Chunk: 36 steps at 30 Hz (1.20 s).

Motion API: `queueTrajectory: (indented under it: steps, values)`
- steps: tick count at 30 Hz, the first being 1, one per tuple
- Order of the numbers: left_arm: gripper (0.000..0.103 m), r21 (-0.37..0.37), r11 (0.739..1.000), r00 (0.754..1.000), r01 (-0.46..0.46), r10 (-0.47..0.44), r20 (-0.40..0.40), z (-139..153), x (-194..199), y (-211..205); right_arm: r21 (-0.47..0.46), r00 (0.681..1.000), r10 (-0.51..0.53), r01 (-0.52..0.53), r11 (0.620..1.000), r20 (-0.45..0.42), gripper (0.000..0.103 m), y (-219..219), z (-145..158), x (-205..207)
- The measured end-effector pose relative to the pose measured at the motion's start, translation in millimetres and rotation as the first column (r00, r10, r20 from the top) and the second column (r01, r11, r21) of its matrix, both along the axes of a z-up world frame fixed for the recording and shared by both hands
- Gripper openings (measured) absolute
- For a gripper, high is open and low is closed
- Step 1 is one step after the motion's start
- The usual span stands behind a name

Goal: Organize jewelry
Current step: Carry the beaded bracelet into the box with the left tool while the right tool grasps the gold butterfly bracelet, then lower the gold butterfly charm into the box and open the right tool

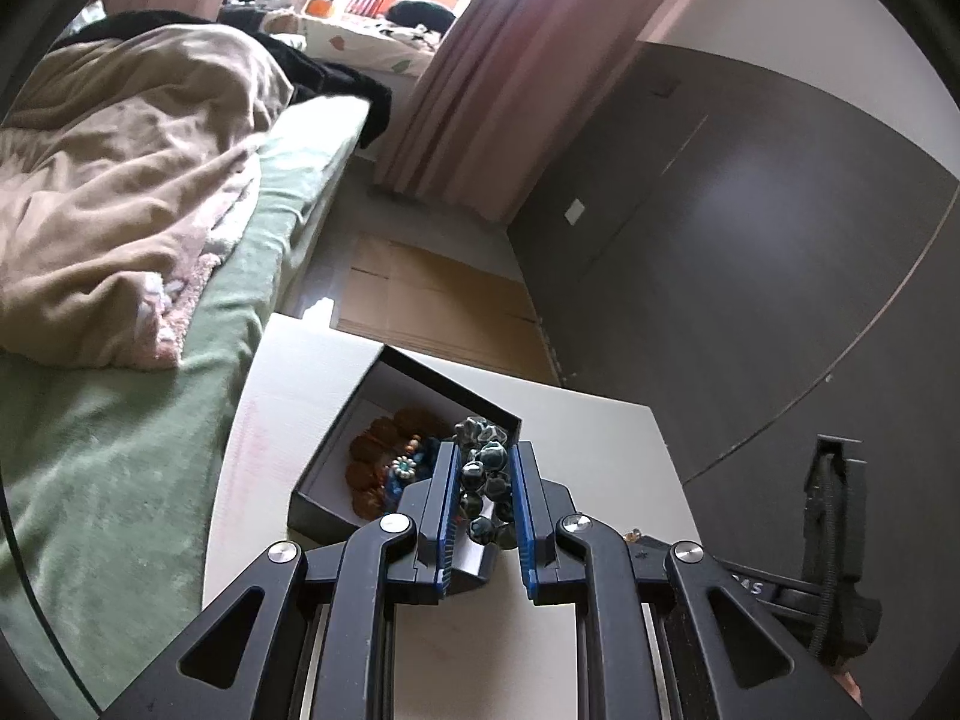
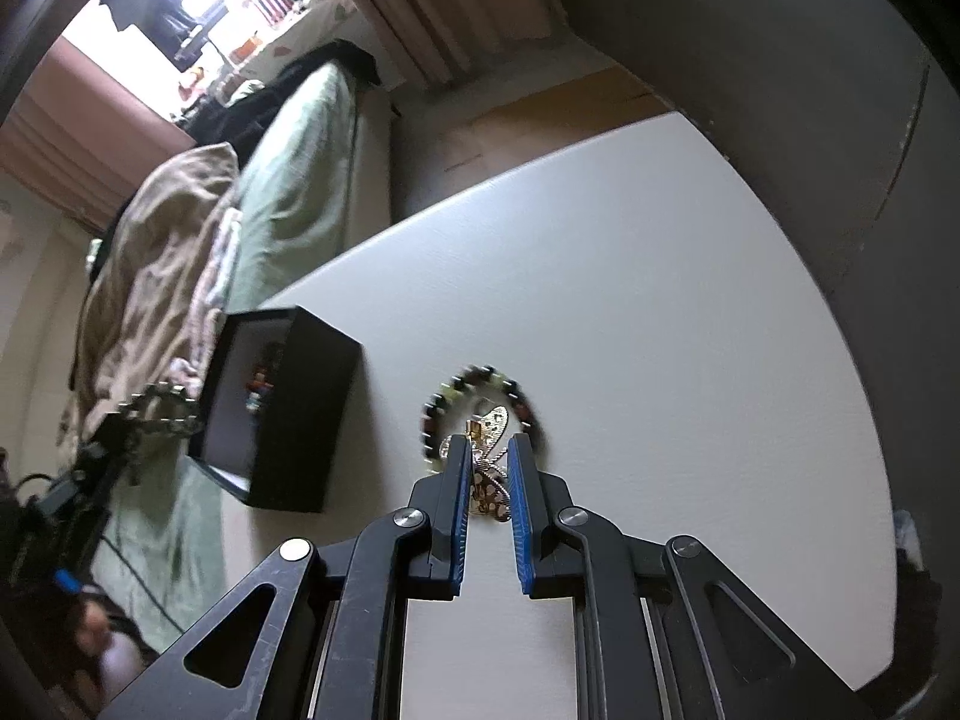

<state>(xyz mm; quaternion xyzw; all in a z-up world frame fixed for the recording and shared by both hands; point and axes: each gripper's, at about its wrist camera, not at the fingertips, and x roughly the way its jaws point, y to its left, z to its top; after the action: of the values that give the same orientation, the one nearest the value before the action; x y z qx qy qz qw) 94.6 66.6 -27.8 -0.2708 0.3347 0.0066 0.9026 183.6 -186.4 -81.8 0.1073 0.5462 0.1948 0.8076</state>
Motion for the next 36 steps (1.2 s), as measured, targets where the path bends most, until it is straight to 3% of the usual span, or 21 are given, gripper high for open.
queueTrajectory:
  steps: [3, 4, 6, 8, 10, 19, 29, 30, 31, 32, 33, 36]
  values:
    - [0.018, -0.015, 1.000, 1.000, -0.022, 0.022, 0.002, 0, 4, 7, 0.032, 1.000, 0.017, -0.017, 0.999, 0.016, 0.014, 9, 6, 2]
    - [0.023, -0.021, 0.999, 1.000, -0.025, 0.025, 0.006, 0, 5, 9, 0.043, 0.999, 0.025, -0.026, 0.999, 0.022, 0.014, 13, 8, 2]
    - [0.037, -0.037, 0.999, 0.999, -0.038, 0.039, 0.016, 2, 5, 13, 0.062, 0.999, 0.035, -0.037, 0.997, 0.030, 0.014, 18, 10, 2]
    - [0.073, -0.041, 0.997, 0.998, -0.062, 0.063, 0.027, 3, 4, 16, 0.083, 0.998, 0.051, -0.054, 0.995, 0.037, 0.014, 24, 12, 2]
    - [0.079, -0.035, 0.995, 0.994, -0.095, 0.097, 0.057, 7, -2, 19, 0.106, 0.996, 0.068, -0.073, 0.992, 0.049, 0.014, 31, 15, 0]
    - [0.079, -0.063, 0.990, 0.990, -0.128, 0.131, 0.045, 5, -7, 34, 0.216, 0.984, 0.121, -0.147, 0.965, 0.130, 0.014, 56, 35, -12]
    - [0.079, -0.079, 0.985, 0.987, -0.153, 0.157, 0.046, 6, -13, 46, 0.319, 0.971, 0.186, -0.227, 0.920, 0.152, 0.015, 96, 41, -15]
    - [0.079, -0.077, 0.985, 0.986, -0.154, 0.158, 0.047, 6, -13, 47, 0.313, 0.968, 0.194, -0.237, 0.920, 0.162, 0.025, 100, 42, -16]
    - [0.079, -0.073, 0.985, 0.986, -0.155, 0.159, 0.045, 7, -14, 47, 0.295, 0.967, 0.201, -0.240, 0.925, 0.157, 0.052, 103, 42, -16]
    - [0.079, -0.072, 0.985, 0.986, -0.156, 0.159, 0.044, 7, -15, 47, 0.287, 0.969, 0.199, -0.234, 0.929, 0.145, 0.063, 102, 40, -15]
    - [0.079, -0.074, 0.985, 0.987, -0.154, 0.157, 0.042, 7, -15, 47, 0.288, 0.973, 0.184, -0.219, 0.932, 0.142, 0.070, 99, 40, -15]
    - [0.079, -0.081, 0.986, 0.988, -0.146, 0.150, 0.041, 7, -14, 46, 0.287, 0.979, 0.142, -0.180, 0.941, 0.148, 0.070, 85, 40, -14]
